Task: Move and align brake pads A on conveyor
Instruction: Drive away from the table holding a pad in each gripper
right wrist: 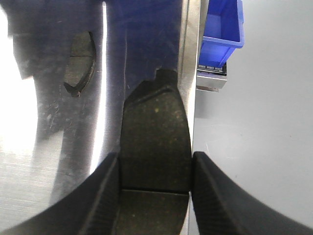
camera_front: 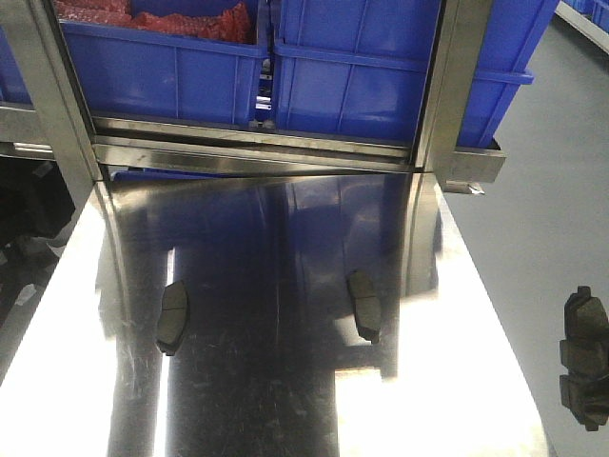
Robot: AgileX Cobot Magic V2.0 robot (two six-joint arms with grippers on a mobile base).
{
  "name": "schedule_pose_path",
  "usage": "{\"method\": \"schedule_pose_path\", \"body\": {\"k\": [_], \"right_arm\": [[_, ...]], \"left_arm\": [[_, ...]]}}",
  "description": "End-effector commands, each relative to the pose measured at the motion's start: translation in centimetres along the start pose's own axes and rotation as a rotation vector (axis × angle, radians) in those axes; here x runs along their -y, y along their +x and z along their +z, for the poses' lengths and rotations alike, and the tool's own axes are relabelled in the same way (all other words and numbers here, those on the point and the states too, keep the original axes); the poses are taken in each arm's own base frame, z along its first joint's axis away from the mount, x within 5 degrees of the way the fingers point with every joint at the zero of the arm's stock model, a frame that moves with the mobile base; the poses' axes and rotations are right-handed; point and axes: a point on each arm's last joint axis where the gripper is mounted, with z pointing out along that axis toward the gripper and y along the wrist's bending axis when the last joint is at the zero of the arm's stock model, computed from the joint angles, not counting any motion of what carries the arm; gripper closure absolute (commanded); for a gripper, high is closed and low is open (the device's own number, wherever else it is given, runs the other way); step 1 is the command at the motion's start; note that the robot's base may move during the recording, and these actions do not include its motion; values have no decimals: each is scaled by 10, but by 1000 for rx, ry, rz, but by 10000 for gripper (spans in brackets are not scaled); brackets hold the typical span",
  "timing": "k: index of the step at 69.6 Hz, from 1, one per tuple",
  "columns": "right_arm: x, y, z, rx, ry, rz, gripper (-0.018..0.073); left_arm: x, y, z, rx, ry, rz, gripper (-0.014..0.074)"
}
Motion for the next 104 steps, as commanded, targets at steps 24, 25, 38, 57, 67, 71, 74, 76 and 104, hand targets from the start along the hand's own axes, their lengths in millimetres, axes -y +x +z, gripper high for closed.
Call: {"method": "schedule_pose_path", "body": {"k": [24,25,38,57,67,71,74,76,104], "right_arm": [[0,-14,-7,104,5,-10,535],[0,-14,-7,104,5,-10,535],[0,-14,-7,104,5,-10,535],[0,-14,-7,104,5,-10,535],[0,-14,-7,104,5,-9,535],[0,-14,-7,104,5,-9,535],[0,-14,-7,104,5,-9,535],[0,-14,-7,104,5,-9,535],[0,-14,-7,104,5,-9,535]], "left_arm": [[3,-11,-7,89,20,-1,604],[3,-11,-7,89,20,-1,604],[3,-11,-7,89,20,-1,604],[3,-11,-7,90,20,-1,604],[3,-11,-7,90,20,-1,604],[3,-11,-7,89,20,-1,604],[3,-11,-7,89,20,-1,604],[3,-11,-7,89,20,-1,604],[3,-11,-7,89,20,-1,604]]}}
